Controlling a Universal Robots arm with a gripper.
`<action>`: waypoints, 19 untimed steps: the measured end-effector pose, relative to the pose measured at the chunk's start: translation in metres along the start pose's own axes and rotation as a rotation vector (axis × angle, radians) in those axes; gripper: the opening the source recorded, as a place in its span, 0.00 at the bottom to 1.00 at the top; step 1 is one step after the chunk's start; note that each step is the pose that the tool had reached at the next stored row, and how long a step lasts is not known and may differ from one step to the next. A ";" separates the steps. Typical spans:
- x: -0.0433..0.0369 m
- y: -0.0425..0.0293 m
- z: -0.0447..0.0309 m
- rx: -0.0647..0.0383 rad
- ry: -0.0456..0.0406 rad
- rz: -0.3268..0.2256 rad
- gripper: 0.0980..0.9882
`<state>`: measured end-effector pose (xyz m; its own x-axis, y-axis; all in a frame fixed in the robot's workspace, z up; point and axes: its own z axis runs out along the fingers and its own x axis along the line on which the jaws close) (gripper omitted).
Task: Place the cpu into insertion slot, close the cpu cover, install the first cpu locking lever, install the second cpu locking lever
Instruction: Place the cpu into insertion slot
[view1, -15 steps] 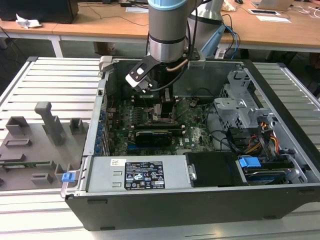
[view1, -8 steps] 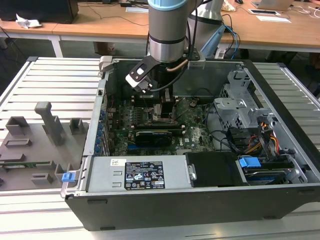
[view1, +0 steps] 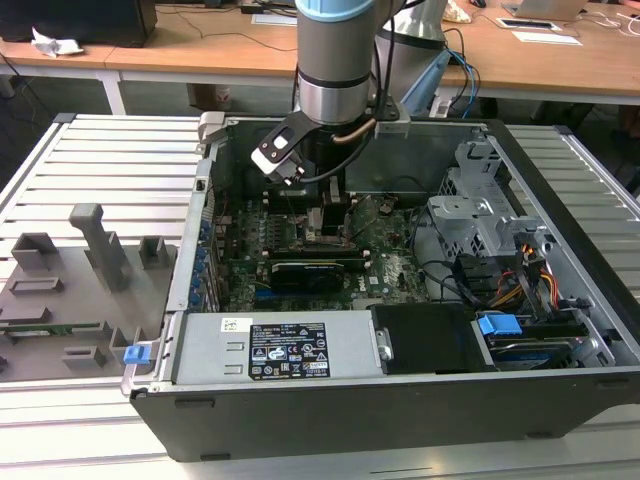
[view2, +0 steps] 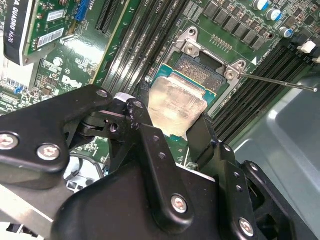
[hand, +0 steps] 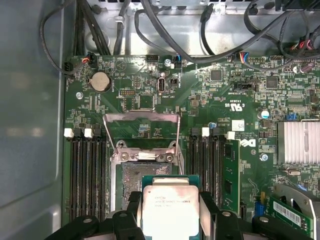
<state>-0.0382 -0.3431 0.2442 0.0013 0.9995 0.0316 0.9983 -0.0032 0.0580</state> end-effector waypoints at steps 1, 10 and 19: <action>0.0001 -0.0001 0.0006 0.000 -0.0002 0.000 0.50; 0.0015 -0.0003 0.0045 0.000 -0.0045 0.000 0.50; 0.0160 -0.0021 0.0210 -0.005 -0.0297 -0.006 0.50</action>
<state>-0.0391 -0.3264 0.2237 -0.0028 1.0000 0.0015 0.9980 0.0027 0.0631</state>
